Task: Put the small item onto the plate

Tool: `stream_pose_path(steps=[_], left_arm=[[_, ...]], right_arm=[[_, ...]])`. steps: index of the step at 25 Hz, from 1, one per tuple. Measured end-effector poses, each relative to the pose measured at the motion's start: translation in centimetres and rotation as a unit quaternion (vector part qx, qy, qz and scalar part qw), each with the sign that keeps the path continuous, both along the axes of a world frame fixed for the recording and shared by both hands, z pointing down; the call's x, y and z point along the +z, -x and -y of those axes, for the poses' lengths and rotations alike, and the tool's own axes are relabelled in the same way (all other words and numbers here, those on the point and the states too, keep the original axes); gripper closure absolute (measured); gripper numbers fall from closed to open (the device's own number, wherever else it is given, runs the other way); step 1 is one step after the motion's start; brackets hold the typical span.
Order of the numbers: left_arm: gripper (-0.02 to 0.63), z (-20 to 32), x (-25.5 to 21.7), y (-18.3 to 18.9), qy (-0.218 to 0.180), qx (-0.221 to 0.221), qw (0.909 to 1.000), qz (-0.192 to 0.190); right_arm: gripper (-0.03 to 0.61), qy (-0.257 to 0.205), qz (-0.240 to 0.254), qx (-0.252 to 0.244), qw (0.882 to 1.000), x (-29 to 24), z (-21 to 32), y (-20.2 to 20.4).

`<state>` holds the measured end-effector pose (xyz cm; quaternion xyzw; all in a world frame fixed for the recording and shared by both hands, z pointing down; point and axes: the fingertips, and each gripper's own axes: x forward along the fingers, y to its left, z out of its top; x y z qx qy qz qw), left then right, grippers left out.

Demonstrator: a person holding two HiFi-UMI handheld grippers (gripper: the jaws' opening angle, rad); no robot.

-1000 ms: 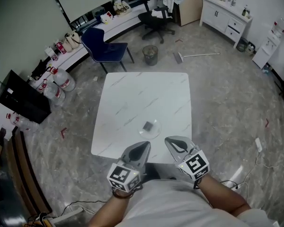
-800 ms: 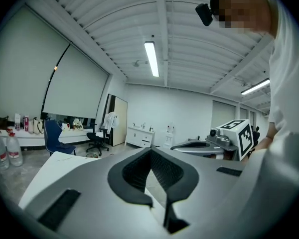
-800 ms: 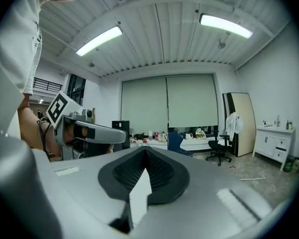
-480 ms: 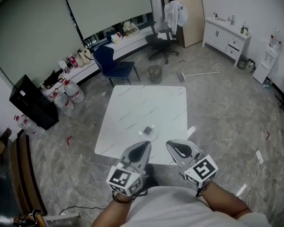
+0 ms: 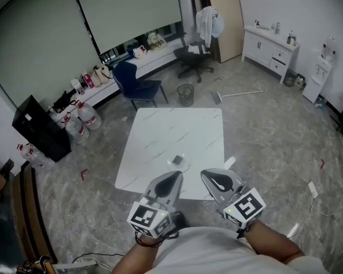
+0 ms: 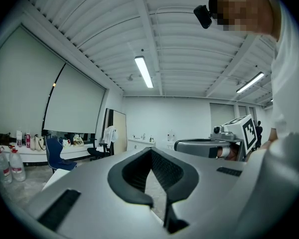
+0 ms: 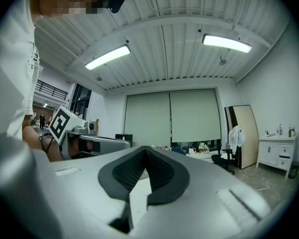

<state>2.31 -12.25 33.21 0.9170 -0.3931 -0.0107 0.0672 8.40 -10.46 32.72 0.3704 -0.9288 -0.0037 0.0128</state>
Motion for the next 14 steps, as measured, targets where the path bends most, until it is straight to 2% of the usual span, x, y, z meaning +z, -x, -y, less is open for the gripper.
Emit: stream_pose_path(steps=[5, 14], left_arm=[[0.607, -0.3, -0.2, -0.3, -0.007, 0.001, 1.0000, 0.002], [0.607, -0.9, -0.2, -0.3, -0.003, -0.006, 1.0000, -0.004]], right_arm=[[0.577, -0.019, -0.026, 0.007, 0.999, -0.1, -0.5, -0.1], [0.577, -0.007, -0.015, 0.001, 1.000, -0.1, -1.2, -0.1]])
